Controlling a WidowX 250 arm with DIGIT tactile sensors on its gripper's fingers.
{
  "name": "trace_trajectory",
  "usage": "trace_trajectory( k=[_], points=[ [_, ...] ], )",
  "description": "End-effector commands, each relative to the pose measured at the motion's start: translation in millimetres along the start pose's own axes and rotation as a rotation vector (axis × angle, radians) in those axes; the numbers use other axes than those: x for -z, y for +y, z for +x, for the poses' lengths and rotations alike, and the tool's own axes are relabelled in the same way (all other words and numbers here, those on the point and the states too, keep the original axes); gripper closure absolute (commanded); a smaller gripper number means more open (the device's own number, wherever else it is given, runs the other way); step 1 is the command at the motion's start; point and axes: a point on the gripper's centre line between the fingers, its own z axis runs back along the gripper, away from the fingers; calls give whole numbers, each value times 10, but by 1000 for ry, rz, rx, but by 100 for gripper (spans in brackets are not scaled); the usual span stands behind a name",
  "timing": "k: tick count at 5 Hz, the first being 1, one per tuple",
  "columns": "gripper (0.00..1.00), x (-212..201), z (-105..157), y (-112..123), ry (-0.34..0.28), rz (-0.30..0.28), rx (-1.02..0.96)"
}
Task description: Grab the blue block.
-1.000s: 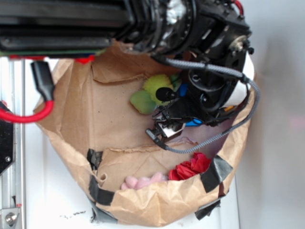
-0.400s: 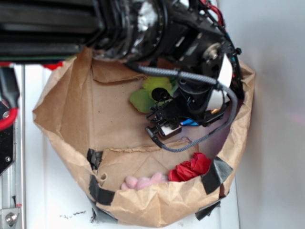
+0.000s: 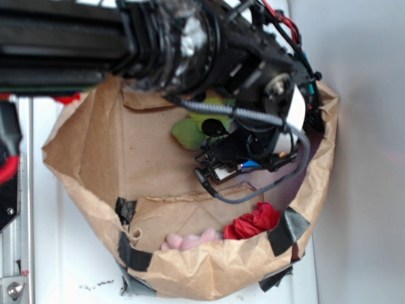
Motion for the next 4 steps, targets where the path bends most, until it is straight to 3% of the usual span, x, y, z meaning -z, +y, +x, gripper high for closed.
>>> trace_trajectory(
  k=[1,2,3,4],
  points=[
    [0,25,84,211,10,212,-6],
    [28,167,86,41,-28,230,-15],
    [100,118,75,-11,-37,225,-28],
    [100,27,72,-35,-38,220,-22]
  ],
)
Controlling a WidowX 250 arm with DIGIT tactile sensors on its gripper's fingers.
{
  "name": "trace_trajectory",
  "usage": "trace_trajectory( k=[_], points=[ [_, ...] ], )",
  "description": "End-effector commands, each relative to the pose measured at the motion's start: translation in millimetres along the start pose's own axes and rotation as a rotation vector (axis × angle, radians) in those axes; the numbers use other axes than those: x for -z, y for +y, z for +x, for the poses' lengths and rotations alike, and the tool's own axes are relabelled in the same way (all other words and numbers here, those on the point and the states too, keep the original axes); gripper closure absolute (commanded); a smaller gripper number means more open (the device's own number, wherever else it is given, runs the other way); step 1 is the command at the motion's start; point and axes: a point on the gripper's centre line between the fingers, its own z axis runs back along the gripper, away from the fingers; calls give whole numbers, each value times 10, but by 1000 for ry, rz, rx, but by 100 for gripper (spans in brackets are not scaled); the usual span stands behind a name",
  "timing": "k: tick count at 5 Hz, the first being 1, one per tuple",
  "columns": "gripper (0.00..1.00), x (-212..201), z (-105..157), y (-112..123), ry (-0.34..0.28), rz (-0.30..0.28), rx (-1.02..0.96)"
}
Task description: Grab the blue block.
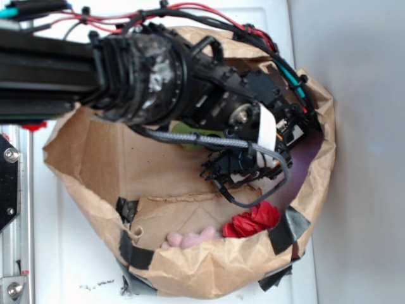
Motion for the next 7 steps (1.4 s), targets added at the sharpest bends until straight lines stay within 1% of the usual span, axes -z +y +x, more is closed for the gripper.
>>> trace_trajectory(
  k=[1,2,3,4,5,6,7],
  points=[
    [100,-462,62,141,-12,-48,-67],
    [100,-917,191,314,24,-118,-300],
    [100,-1337,278,445,131,-134,-526],
    [100,-1583,375,415,239,-39,-735],
    [100,-1749,450,344,344,21,-940],
    [100,-1801,458,252,406,5,-1016],
    [100,-1739,505,163,353,-6,-975]
  ],
)
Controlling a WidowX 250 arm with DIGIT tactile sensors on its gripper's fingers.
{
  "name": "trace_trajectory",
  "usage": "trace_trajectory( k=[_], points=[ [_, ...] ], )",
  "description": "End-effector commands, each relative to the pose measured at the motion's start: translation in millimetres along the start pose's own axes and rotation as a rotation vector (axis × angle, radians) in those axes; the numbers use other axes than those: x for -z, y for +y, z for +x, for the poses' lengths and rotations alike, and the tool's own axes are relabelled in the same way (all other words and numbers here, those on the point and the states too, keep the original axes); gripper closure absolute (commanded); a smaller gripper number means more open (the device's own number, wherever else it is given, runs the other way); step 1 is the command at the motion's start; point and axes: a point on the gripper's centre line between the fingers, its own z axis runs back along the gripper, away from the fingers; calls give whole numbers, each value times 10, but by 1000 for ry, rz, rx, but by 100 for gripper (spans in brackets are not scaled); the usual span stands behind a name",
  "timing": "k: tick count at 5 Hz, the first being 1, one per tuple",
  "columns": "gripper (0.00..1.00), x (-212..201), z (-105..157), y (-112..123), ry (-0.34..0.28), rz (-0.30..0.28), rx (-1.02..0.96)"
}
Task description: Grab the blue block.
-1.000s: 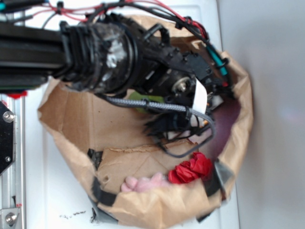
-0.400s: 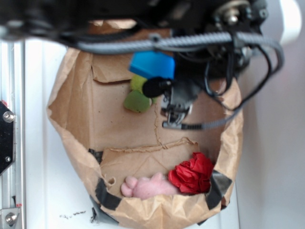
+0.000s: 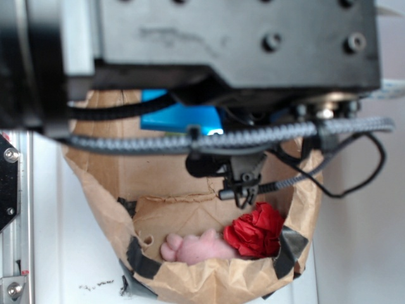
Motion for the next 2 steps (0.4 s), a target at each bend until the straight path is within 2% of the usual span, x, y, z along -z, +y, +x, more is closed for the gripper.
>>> trace_trajectory(
  k=[1,2],
  points=[
    [100,-280,87,-164,-199,-33,55],
    [100,-230,136,-160,-212,-36,57]
  ],
)
